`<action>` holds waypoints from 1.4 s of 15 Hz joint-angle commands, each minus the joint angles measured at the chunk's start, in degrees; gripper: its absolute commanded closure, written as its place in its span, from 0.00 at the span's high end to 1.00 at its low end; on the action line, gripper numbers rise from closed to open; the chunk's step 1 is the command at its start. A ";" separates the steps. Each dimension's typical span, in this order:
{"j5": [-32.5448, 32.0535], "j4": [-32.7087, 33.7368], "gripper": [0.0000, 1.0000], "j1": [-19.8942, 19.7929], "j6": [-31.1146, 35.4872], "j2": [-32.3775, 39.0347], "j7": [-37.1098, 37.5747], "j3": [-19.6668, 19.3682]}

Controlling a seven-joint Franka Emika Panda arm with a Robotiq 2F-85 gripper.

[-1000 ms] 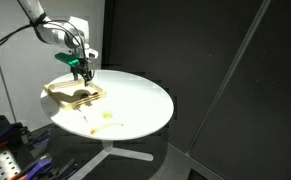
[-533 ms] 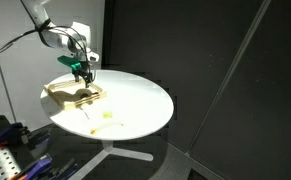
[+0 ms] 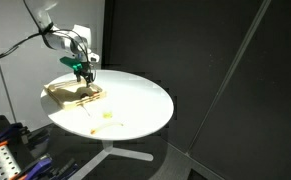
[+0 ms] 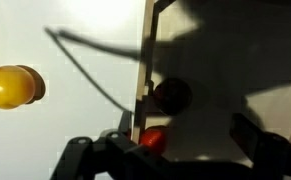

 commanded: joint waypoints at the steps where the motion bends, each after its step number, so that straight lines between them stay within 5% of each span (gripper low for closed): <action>1: -0.85 3.19 1.00 3.11 -1.71 1.82 4.99 -2.19; 10: 0.23 7.12 1.00 4.78 -1.58 6.16 2.94 -1.49; 21: 1.05 10.80 1.00 -1.09 -2.88 8.24 -19.93 5.20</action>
